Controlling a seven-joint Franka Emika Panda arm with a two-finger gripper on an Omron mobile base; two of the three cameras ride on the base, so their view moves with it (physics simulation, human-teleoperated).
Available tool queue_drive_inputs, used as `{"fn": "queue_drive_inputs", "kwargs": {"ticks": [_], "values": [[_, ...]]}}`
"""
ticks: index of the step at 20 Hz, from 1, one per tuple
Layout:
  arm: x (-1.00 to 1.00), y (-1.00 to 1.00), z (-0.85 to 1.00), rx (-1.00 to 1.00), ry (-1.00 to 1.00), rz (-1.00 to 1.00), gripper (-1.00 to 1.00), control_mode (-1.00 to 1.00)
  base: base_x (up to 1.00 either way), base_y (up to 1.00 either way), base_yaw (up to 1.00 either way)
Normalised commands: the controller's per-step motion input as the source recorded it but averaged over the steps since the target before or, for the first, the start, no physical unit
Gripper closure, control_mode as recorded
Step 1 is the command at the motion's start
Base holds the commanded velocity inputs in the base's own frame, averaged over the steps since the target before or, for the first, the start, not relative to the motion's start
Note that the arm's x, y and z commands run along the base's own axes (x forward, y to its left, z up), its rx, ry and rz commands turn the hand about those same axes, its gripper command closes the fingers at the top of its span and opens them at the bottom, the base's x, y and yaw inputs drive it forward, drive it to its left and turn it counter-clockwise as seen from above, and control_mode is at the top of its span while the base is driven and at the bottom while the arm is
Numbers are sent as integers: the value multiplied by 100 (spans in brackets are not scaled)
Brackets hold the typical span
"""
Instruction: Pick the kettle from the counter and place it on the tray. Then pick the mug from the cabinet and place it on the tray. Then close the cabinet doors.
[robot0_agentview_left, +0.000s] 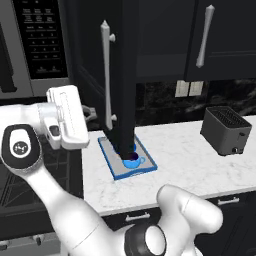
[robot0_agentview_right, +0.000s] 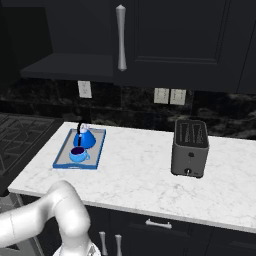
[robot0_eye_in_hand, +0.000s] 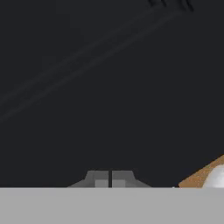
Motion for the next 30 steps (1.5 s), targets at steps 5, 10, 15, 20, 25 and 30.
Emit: {"fn": "queue_drive_inputs", "kwargs": {"ticks": [5,10,15,20,25,30], "values": [[-4,-96,-9,-3,3,0,100,-100,0,0,0],[10,-44,-12,-3,0,0,100,-100,0,0,0],[60,-6,44,0,0,0,100,-100,0,0,0],[97,0,86,1,13,17,100,-100,0,0,0],[98,-2,61,1,22,46,100,-100,0,0,0],[84,-37,37,0,20,55,100,-100,0,0,0]]}}
